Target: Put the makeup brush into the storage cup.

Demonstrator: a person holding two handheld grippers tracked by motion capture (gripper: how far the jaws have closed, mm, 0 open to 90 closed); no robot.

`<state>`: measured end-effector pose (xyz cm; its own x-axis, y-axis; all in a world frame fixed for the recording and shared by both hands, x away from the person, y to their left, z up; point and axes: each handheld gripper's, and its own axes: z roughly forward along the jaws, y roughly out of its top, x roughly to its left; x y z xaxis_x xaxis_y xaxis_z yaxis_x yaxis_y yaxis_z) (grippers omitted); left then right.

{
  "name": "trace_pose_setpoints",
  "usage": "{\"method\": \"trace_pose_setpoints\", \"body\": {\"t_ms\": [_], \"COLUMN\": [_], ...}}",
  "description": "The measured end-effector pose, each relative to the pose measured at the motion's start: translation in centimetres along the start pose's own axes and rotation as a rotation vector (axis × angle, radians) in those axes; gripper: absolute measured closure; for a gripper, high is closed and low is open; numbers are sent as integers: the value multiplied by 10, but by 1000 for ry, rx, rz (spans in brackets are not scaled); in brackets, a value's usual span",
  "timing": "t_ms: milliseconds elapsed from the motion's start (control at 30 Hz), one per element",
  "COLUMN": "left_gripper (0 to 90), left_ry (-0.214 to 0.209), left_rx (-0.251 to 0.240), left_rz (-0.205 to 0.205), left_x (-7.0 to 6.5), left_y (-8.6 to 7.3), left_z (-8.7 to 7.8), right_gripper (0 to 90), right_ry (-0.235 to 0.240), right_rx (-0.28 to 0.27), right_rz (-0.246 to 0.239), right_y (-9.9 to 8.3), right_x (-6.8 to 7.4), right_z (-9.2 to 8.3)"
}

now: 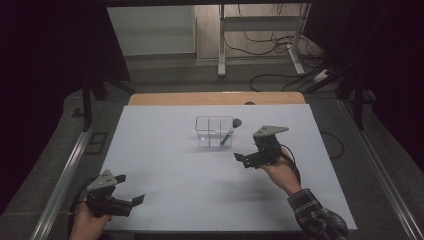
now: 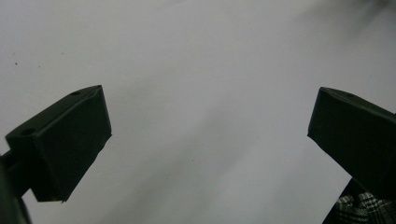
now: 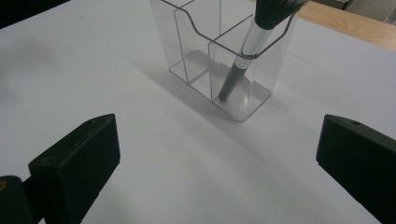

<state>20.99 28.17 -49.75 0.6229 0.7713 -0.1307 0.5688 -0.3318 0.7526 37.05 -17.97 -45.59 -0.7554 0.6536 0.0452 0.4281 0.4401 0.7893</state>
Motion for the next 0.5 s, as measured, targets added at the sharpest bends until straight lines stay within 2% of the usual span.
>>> {"method": "trace_pose_setpoints", "body": {"t_ms": [500], "left_gripper": [0], "left_ry": [16], "left_rx": [11], "left_rz": [16], "left_x": [0], "left_y": [0], "left_z": [1], "right_gripper": [0], "right_ry": [14], "right_rx": [23], "right_rz": [6], "right_y": [-11], "right_x": [3], "right_z": [4]}}
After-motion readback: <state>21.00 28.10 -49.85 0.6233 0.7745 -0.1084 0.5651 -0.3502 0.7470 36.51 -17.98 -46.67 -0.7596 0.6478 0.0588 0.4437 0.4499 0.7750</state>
